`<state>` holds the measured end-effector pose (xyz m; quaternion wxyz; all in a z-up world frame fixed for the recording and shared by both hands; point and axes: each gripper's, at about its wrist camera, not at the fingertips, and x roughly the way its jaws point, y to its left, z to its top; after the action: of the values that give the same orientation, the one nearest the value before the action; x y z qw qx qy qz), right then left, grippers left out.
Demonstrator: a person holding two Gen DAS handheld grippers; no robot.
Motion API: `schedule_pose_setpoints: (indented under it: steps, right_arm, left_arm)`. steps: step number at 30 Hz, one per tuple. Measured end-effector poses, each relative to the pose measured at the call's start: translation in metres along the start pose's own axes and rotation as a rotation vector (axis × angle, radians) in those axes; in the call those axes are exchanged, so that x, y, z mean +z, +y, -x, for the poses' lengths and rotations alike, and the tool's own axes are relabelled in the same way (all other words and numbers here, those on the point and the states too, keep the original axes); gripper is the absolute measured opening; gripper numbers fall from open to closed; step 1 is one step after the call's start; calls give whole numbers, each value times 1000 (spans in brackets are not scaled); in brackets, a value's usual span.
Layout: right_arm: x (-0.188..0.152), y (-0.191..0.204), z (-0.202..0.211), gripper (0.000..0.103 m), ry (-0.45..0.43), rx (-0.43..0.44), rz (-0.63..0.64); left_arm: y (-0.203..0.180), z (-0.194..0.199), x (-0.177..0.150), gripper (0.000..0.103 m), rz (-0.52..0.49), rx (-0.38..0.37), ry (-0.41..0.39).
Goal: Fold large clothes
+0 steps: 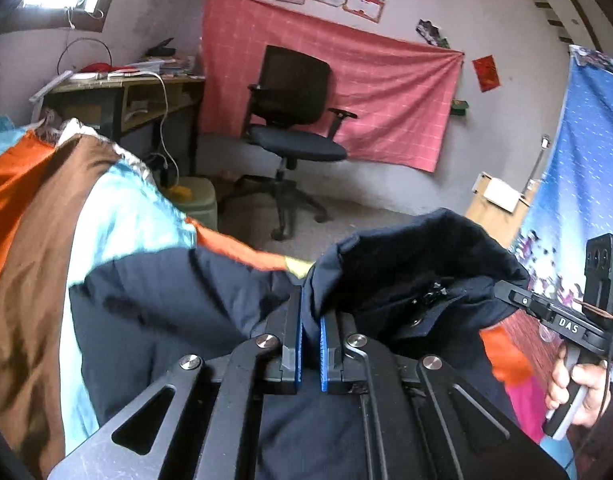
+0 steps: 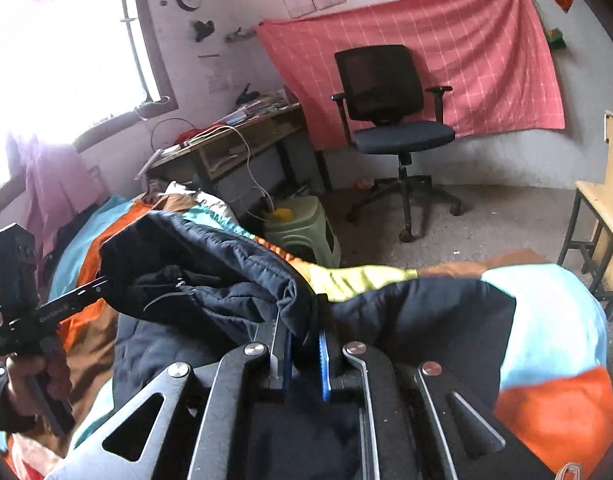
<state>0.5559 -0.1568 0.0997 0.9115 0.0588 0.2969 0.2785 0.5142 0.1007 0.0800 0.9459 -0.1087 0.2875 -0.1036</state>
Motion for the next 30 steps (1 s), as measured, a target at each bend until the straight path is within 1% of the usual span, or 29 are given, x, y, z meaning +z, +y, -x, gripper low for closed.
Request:
schedule_pose_setpoints:
  steps: [3,5,6,8,10,12,14,16,19,21,22,24,25,26,27,29,30]
  right_arm:
    - [-27,10,8,10,9,-15,4]
    - [-52,14,8,10,28,-37,-10]
    - [-59,14,7,10,38,-45,-7]
    - [-77,12,-7,10,83,-73,7]
    - [-88,7,-20,10,107,-92,17]
    - [-92,2,-26,10,104,-91,-2]
    - [-90,2,-26,10,104,-93,-3]
    - [-87,3,-25,14,97,-85,2]
    - [-83,4,-13,16,88,-77,6]
    - [-79,2,3,27,64,-62,-1]
    - [-76,2,12,30,44,-62,-5]
    - [-63,4,29,50,-16,-41,0]
    - [-56,6,32,54,-45,-39,10]
    - [-46,9,29,56,-48,-37,25]
    - [-34,13,19,55,-29,-24,41]
    - [-18,17,-6,52,26,2,38]
    - [-13,18,-20,45,55,35,27]
  left_arm:
    - [4,1,-26,4,27,-12,42]
    - [7,-4,-45,4,30,-8,78]
    - [5,-7,-55,4,24,-2,98]
    - [6,-20,-76,4,10,14,136]
    - [7,-30,-86,4,6,22,145]
    - [4,-37,-88,4,2,35,139]
    - [2,-41,-84,4,4,44,136]
    - [1,-42,-83,4,-14,48,136]
    - [-1,-42,-84,4,-42,47,139]
    - [-3,-43,-87,4,-56,49,139]
    - [-1,-43,-88,4,-59,47,139]
    - [1,-45,-89,4,-64,40,146]
    - [2,-46,-88,4,-66,38,147]
    - [3,-47,-88,4,-69,37,148]
    - [3,-47,-89,4,-74,37,150]
    - [6,-48,-87,4,-80,31,157]
    - [6,-49,-86,4,-79,26,161]
